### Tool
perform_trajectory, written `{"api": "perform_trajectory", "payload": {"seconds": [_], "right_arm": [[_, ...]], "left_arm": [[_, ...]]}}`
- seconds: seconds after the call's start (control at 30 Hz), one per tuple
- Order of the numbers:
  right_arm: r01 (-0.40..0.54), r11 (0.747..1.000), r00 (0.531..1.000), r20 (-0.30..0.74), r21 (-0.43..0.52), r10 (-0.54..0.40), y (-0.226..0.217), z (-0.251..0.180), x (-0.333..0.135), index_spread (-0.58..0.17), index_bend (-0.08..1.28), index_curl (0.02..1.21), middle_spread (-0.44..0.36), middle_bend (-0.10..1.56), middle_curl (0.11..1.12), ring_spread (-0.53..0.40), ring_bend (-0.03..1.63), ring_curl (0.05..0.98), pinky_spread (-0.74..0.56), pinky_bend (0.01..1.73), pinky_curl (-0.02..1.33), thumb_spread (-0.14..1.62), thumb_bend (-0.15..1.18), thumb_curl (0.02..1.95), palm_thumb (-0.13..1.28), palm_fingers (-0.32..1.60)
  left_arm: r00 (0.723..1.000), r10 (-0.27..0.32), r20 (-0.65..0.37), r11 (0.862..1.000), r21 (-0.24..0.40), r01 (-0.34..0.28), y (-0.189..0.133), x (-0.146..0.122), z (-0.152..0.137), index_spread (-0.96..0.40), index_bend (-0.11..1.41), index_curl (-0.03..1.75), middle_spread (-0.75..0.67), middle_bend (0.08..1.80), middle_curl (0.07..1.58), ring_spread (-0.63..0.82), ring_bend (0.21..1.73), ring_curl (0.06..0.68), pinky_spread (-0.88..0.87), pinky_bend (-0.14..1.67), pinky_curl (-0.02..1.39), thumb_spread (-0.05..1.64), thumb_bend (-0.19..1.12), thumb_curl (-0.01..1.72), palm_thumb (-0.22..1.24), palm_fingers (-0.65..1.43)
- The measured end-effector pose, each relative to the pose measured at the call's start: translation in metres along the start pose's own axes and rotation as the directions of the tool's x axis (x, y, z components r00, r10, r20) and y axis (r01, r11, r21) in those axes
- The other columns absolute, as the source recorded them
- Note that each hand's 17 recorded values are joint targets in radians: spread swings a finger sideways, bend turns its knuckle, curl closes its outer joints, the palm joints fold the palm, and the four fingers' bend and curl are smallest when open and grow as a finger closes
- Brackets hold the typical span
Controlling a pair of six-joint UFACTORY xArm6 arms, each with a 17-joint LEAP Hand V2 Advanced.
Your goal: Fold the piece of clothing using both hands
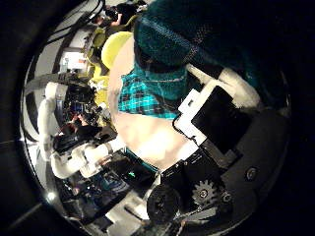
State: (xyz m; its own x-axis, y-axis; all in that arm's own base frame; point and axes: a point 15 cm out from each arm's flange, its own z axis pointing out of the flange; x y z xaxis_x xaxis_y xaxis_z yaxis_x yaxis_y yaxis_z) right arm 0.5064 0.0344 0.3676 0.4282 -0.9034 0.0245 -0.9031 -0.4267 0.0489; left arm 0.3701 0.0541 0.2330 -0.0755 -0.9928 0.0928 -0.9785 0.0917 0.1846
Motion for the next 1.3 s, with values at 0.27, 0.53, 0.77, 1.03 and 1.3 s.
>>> {"api": "perform_trajectory", "payload": {"seconds": [0.27, 0.53, 0.77, 1.03, 1.3], "right_arm": [[0.233, 0.972, 0.972, -0.025, 0.023, -0.232, -0.051, 0.007, -0.164, -0.269, 1.09, 0.89, -0.161, 1.28, 0.85, -0.231, 1.37, 0.760, -0.21, 1.07, 1.24, 1.12, -0.01, 0.77, 1.03, 1.06], [0.316, 0.948, 0.948, -0.017, -0.042, -0.317, -0.084, 0.090, -0.260, -0.277, 0.99, 0.85, -0.164, 1.23, 0.81, -0.227, 1.33, 0.732, -0.24, 1.05, 1.18, 1.12, -0.05, 0.74, 0.85, 1.10], [0.324, 0.943, 0.946, 0.004, -0.081, -0.325, -0.082, 0.111, -0.265, -0.352, 0.31, 0.66, -0.242, 0.72, 0.63, -0.204, 1.21, 0.659, -0.27, 1.03, 1.04, 1.15, -0.03, 0.66, 0.68, 0.03], [0.357, 0.934, 0.921, 0.158, 0.033, -0.357, -0.073, 0.056, -0.260, -0.437, 0.14, 0.41, -0.007, 0.33, 0.42, 0.148, 0.77, 0.399, 0.20, 0.86, 0.86, 1.10, -0.05, 0.54, 0.55, -0.12], [0.300, 0.943, 0.912, 0.247, 0.141, -0.327, -0.052, -0.009, -0.219, -0.431, 0.13, 0.31, 0.037, 0.25, 0.37, 0.237, 0.71, 0.334, 0.44, 0.78, 0.72, 1.03, -0.04, 0.41, 0.38, -0.04]], "left_arm": [[0.996, -0.088, -0.003, 0.996, 0.001, 0.088, 0.022, -0.040, -0.001, -0.20, 0.19, 0.48, -0.12, 0.22, 0.48, -0.17, 0.71, 0.275, -0.09, 0.36, 0.44, 1.26, -0.01, 0.30, 0.49, 0.44], [0.991, -0.133, -0.004, 0.991, 0.002, 0.133, 0.041, -0.056, 0.001, -0.20, 0.19, 0.49, -0.11, 0.22, 0.49, -0.17, 0.71, 0.275, -0.10, 0.36, 0.44, 1.26, -0.01, 0.30, 0.50, 0.44], [0.990, -0.142, 0.003, 0.990, 0.006, 0.142, 0.056, -0.057, 0.002, -0.21, 0.19, 0.50, -0.11, 0.22, 0.49, -0.17, 0.71, 0.276, -0.10, 0.36, 0.44, 1.26, -0.01, 0.31, 0.52, 0.44], [0.992, -0.130, 0.008, 0.992, 0.007, 0.130, 0.051, -0.044, 0.001, -0.21, 0.19, 0.50, -0.11, 0.21, 0.50, -0.16, 0.71, 0.276, -0.10, 0.36, 0.43, 1.27, -0.01, 0.31, 0.54, 0.44], [0.997, -0.077, 0.024, 0.997, -0.018, 0.077, 0.043, -0.002, 0.000, -0.21, 0.19, 0.51, -0.10, 0.20, 0.50, -0.16, 0.70, 0.271, -0.10, 0.36, 0.43, 1.27, -0.01, 0.32, 0.55, 0.44]]}}
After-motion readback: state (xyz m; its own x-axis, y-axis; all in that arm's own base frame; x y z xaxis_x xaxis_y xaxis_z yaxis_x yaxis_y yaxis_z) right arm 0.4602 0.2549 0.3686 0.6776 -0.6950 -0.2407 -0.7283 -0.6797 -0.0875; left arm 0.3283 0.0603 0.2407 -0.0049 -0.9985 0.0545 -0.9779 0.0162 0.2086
